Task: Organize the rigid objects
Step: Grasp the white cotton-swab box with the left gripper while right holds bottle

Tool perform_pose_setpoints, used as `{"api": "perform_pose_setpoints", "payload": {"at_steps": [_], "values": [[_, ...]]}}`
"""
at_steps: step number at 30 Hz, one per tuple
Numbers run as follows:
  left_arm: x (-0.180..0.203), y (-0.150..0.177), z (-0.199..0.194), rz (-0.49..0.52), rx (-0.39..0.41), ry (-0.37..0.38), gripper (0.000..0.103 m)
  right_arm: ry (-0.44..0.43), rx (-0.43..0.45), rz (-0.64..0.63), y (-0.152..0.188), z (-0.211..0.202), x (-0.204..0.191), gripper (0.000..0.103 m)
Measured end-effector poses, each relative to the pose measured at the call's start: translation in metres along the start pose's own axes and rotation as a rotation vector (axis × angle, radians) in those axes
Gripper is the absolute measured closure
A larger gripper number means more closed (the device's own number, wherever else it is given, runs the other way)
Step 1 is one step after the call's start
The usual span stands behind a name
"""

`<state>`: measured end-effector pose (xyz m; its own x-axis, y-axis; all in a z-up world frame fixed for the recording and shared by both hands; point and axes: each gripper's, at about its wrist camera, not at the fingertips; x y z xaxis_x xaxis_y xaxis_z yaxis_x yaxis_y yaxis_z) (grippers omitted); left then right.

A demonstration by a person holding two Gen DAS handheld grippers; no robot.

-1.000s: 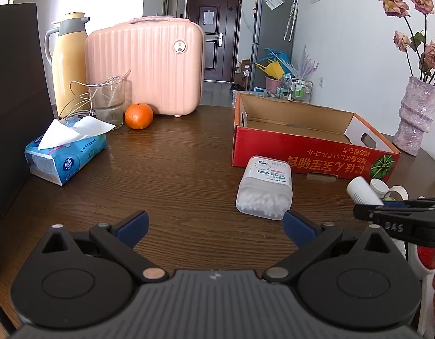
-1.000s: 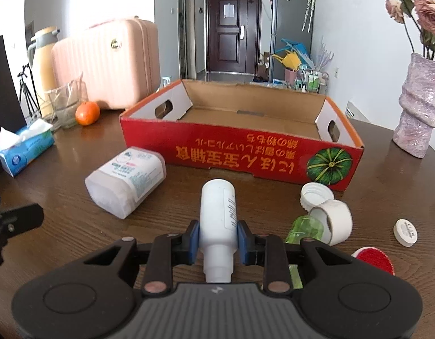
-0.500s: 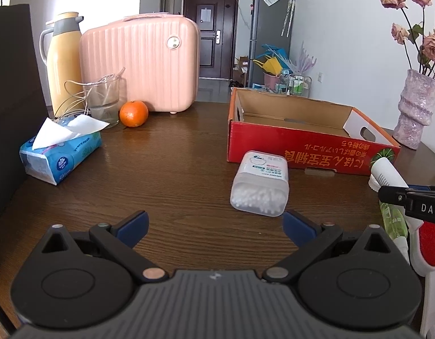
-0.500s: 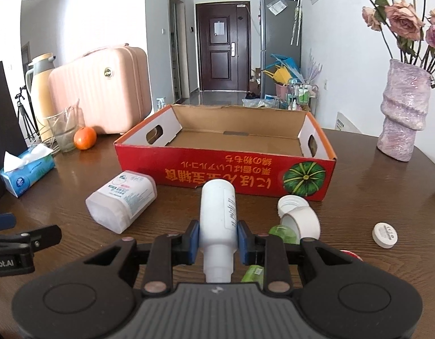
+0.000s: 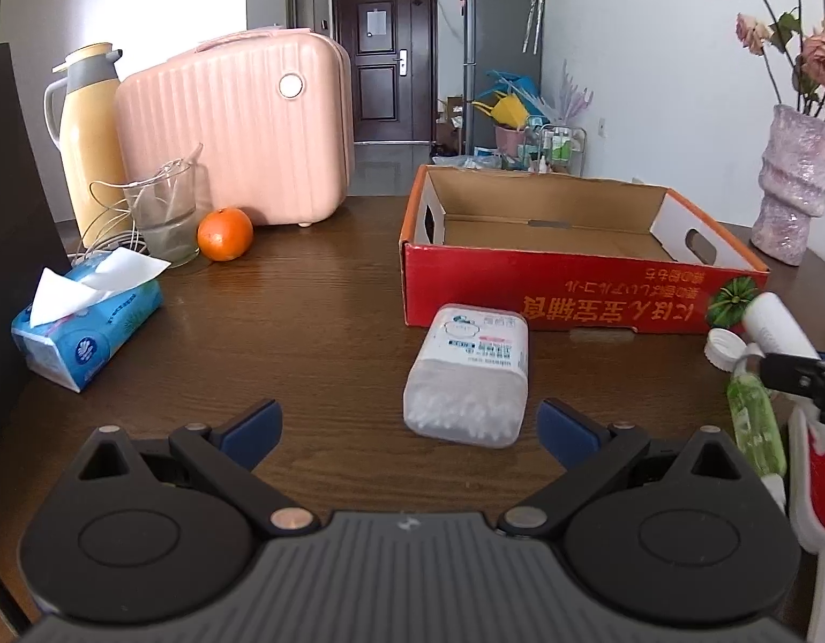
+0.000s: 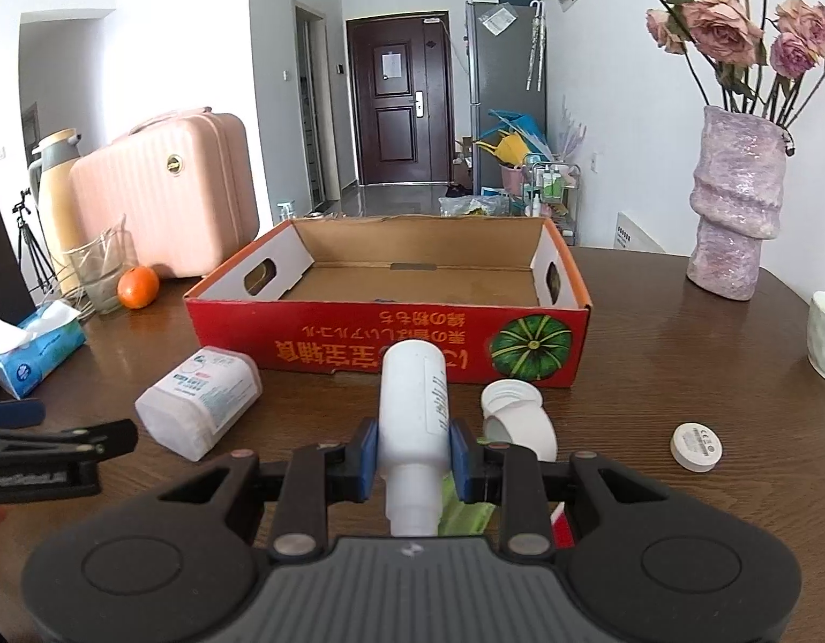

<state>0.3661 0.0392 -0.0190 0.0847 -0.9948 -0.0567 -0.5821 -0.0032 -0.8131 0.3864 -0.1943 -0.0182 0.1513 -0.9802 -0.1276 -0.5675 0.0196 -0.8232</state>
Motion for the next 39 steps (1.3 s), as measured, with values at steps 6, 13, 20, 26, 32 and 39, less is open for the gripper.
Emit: {"api": "perform_pose_setpoints", "payload": {"at_steps": [6, 13, 20, 26, 32, 39], "values": [[0.013, -0.006, 0.019, 0.009, -0.009, -0.007, 0.0, 0.026, -0.001, 0.027, -0.002, 0.003, 0.012, 0.076], [0.028, -0.011, 0.041, 0.044, -0.025, 0.001, 0.0, 0.051, -0.01, 0.06, -0.003, 0.009, 0.026, 0.076], [0.032, -0.015, 0.059, 0.048, -0.042, 0.01, 0.0, 0.068, -0.009, 0.082, -0.002, 0.015, 0.034, 0.076], [0.029, -0.017, 0.076, 0.035, -0.071, 0.046, 0.004, 0.083, -0.005, 0.096, -0.002, 0.021, 0.038, 0.076], [0.027, -0.017, 0.09, 0.029, -0.089, 0.07, 0.024, 0.094, -0.002, 0.104, 0.0, 0.025, 0.04, 0.076], [0.026, -0.014, 0.091, 0.037, -0.092, 0.075, 0.037, 0.094, 0.002, 0.098, 0.002, 0.025, 0.038, 0.076]]}}
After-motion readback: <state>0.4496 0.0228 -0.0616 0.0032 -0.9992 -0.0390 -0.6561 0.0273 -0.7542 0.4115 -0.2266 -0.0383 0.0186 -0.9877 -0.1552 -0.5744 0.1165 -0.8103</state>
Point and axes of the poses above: each gripper's, at about its wrist camera, not at the fingertips, and z roughly the way its jaws point, x to its right, y to its underside, and after that the axes turned 2 degrees about z, right-handed
